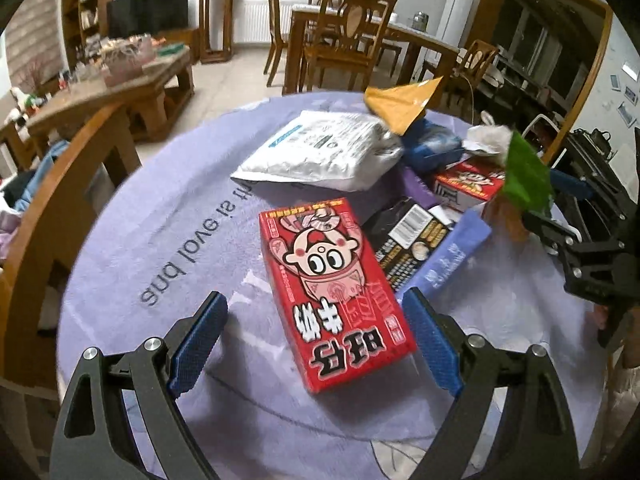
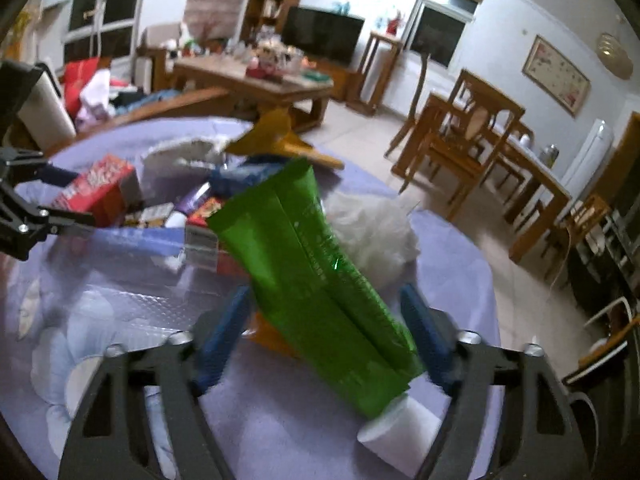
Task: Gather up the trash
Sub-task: 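Grasp the red snack box with left tool while right tool grasps the green wrapper, then carry both items over the bin and open both tools to release them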
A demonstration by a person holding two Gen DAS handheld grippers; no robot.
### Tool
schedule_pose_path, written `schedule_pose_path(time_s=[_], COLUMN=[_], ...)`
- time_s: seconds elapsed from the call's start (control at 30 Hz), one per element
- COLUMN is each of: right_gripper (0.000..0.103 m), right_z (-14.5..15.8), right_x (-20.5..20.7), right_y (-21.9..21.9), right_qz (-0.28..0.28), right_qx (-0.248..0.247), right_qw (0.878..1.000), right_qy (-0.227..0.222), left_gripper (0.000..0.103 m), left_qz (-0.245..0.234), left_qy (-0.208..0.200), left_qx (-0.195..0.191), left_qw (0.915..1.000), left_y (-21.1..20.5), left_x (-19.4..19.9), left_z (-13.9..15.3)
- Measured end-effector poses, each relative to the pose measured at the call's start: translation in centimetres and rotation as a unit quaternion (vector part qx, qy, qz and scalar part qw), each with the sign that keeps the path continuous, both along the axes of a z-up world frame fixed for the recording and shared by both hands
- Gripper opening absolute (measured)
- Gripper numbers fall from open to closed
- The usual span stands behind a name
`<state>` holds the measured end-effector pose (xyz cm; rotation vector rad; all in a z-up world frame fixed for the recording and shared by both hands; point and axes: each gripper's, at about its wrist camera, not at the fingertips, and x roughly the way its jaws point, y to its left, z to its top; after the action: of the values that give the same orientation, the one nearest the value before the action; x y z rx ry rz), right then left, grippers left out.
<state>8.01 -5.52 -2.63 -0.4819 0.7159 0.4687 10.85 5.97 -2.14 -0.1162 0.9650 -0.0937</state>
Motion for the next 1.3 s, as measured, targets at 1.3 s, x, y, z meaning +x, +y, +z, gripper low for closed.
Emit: schedule_pose_path(time_s=[1.3], right_gripper=[0.06], right_z=[1.9], right_x=[-12.0], right_y=[-39.7], right_qz=[-0.376], right_qx=[0.363], right_qw=[0.847], right_qy=[-0.095], left_gripper=[0.051], left_qz=[-0.314], left_qy=[-0.124], left_qx=[-0.136], left_qw=[0.9315], left_y=[-31.4], left_x=[-2.3], left_z=[6.3])
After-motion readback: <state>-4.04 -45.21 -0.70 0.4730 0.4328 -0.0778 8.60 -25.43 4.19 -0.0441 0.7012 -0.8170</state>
